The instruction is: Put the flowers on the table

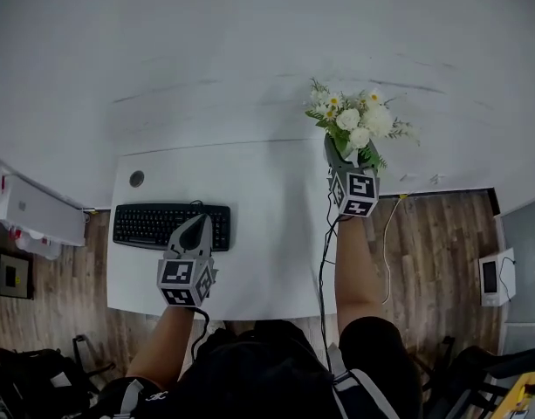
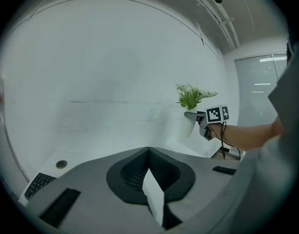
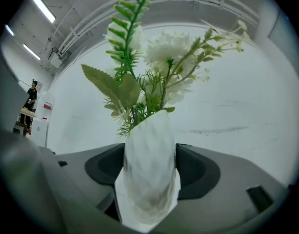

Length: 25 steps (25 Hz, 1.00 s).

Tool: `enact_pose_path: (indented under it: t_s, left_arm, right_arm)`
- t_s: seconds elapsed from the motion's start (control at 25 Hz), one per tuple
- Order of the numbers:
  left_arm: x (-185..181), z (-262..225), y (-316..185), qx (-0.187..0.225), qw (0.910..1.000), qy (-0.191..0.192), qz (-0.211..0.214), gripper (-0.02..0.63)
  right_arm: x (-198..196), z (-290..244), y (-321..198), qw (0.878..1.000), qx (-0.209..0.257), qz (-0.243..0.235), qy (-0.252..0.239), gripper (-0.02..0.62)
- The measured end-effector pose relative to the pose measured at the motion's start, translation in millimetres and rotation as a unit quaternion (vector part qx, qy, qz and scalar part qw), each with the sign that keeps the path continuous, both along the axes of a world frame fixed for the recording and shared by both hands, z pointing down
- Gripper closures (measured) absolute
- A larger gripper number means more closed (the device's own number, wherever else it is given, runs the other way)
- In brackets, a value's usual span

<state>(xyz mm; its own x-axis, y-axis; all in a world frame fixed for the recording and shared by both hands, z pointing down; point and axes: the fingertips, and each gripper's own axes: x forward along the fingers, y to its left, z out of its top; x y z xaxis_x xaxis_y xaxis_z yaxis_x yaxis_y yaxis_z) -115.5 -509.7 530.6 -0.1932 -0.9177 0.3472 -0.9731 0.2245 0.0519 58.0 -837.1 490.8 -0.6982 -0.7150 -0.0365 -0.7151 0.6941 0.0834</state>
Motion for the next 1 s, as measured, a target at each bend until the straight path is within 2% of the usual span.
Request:
enact_pose_path:
  t_s: [0.16, 0.44, 0.88, 1.0]
  left_arm:
    - [-10, 22, -10, -0.026, 0.9995, 0.006, -0.016, 0.594]
    - [-26, 45, -25, -0.060, 0.9979, -0.003, -0.026, 0.594]
    - [-43, 70, -38, -0.096, 0.9949, -0.007, -0.031, 0.594]
    - [-45, 75, -44, -0.100, 0.9946, -0.006, -0.027, 0.594]
  right_arm:
    - [-5, 28, -38, 1.000, -0.019, 0.008, 0.002, 0.264]
    - [-26, 61, -83, 1.000, -0.025, 0.006, 0.002, 0.262]
    - [-36, 128, -115, 0.997, -0.058, 0.014, 0.038, 0.262]
    - [-33, 137, -120, 0.997, -0.064, 0.021, 0.028, 0.258]
